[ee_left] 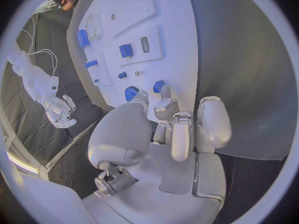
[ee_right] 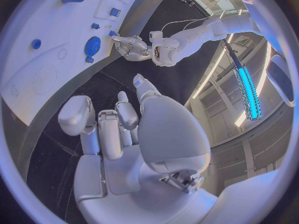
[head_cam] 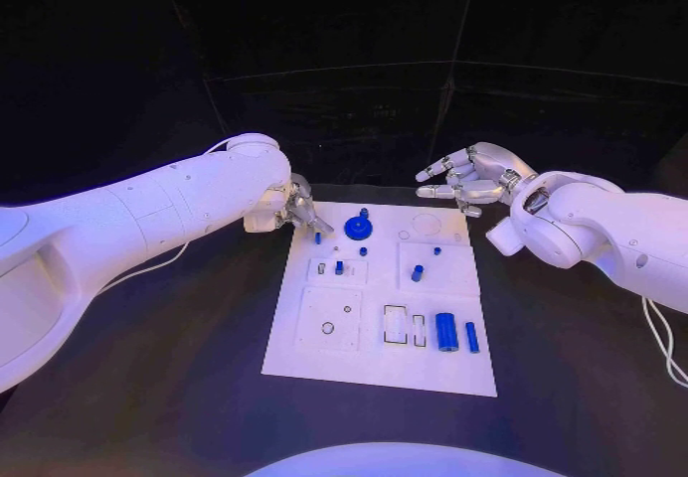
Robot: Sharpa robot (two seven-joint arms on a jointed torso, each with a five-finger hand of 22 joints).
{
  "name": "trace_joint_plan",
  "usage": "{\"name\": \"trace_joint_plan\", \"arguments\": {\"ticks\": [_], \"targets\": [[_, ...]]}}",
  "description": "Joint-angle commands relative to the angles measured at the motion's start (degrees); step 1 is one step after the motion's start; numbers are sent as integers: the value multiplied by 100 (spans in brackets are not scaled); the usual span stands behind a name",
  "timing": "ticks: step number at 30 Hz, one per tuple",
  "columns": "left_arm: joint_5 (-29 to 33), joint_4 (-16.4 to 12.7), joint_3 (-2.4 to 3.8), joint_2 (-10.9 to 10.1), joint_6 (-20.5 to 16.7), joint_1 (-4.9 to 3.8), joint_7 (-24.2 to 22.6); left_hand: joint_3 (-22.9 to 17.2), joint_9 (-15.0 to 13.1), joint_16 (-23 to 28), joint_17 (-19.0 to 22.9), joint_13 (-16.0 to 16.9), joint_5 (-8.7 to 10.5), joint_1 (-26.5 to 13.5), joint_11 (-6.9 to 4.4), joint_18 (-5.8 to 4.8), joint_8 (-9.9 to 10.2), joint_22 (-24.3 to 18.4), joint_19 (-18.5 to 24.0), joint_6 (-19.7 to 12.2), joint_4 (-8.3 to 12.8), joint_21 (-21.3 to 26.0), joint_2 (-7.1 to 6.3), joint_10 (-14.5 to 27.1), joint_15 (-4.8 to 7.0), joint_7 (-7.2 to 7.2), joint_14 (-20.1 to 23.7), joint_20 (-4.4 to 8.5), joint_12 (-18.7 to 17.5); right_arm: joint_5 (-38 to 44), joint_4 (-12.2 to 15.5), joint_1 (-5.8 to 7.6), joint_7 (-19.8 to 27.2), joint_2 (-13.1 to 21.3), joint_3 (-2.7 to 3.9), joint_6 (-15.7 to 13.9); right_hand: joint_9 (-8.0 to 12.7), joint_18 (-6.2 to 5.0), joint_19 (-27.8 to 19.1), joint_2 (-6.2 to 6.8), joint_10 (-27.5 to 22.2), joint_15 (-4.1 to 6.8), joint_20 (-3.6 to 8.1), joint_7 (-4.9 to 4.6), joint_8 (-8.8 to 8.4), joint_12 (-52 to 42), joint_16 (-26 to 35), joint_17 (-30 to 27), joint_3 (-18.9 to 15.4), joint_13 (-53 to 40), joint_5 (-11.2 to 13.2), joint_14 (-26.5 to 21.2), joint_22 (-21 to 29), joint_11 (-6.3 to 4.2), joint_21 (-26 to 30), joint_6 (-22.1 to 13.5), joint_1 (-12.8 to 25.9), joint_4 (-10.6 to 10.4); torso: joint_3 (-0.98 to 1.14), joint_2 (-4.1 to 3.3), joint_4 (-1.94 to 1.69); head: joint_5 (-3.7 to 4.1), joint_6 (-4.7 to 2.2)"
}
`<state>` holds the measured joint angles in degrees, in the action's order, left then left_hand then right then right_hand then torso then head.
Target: Assemble the parts on the task board
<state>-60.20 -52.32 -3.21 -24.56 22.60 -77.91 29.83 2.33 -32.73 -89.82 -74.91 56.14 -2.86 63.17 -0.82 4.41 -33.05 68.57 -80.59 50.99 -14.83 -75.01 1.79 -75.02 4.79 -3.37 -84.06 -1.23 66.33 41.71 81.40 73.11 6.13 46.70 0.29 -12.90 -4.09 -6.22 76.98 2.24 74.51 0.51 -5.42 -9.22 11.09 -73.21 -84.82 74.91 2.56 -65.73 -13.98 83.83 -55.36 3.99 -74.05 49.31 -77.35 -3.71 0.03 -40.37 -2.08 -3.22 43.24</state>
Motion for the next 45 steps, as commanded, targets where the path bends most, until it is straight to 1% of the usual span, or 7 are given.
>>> {"name": "trace_joint_plan", "arguments": {"ticks": [1,7,25,29,32,35,45], "targets": [[-37,17,-1,14,111,-6,-8,-1,14,-18,-1509,-3,16,87,-10,40,33,6,-1,49,60,31,33,34,-34,9,-594,-56,-10,8,0,12,43,-4,4,48,9,-10,-37,-39,-39,7,10,9,36,35,35,260,-26,6,-34,352,6,1,35,-30,0,-1,2,2,2,-12,9],[-37,39,-6,33,178,-5,29,-28,29,-18,-1509,-7,16,215,-10,39,41,16,-3,65,134,29,94,38,-35,9,-594,-57,-12,8,1,12,39,-6,4,59,9,-10,-37,-39,-39,7,10,9,36,35,35,260,-26,6,-34,352,6,1,35,-30,0,-1,3,0,2,-11,16],[-38,105,-18,77,161,-5,20,-48,42,-18,-1509,-15,15,311,-10,41,46,10,1,80,198,39,137,45,-35,8,-594,-58,-18,16,5,12,38,-13,4,76,9,-9,-34,-46,-35,8,11,9,42,31,34,264,-27,1,-38,353,1,1,33,-31,-5,1,4,3,0,14,29],[-38,120,-23,94,126,-5,-4,-86,50,-18,-1509,-18,15,384,-11,43,51,3,6,85,244,47,187,47,-36,9,-594,-59,-20,16,9,12,37,-13,4,75,9,-9,-34,-46,-35,8,11,9,42,31,34,264,-27,1,-38,353,1,1,33,-31,-5,1,3,0,-1,16,29],[-38,136,-26,103,88,-5,-25,-244,67,-18,-1509,-27,13,604,-20,44,69,3,8,79,382,54,335,55,-29,18,-594,-55,-30,16,11,12,36,-11,4,76,9,-9,-34,-46,-35,8,11,9,42,31,34,264,-27,1,-38,353,1,1,33,-31,-5,1,3,3,-1,17,32],[-38,146,-28,107,71,-5,-46,-362,83,-18,-1509,-32,14,740,-27,44,86,6,8,73,484,57,421,60,-24,26,-594,-51,-37,16,12,12,35,-9,4,78,9,-9,-34,-46,-35,8,11,9,42,31,34,264,-27,1,-38,353,1,1,33,-31,-5,1,2,2,-1,23,36],[-37,117,-35,96,253,-5,-129,-965,157,-18,-1509,-108,11,1370,-63,51,185,-18,28,-5,1030,94,604,123,-2,54,-594,-31,-127,16,12,12,33,-13,4,89,8,-8,-32,-52,-32,8,11,10,47,27,34,266,-27,-2,-42,354,-2,0,32,-30,-8,2,2,2,-4,24,45]]}}
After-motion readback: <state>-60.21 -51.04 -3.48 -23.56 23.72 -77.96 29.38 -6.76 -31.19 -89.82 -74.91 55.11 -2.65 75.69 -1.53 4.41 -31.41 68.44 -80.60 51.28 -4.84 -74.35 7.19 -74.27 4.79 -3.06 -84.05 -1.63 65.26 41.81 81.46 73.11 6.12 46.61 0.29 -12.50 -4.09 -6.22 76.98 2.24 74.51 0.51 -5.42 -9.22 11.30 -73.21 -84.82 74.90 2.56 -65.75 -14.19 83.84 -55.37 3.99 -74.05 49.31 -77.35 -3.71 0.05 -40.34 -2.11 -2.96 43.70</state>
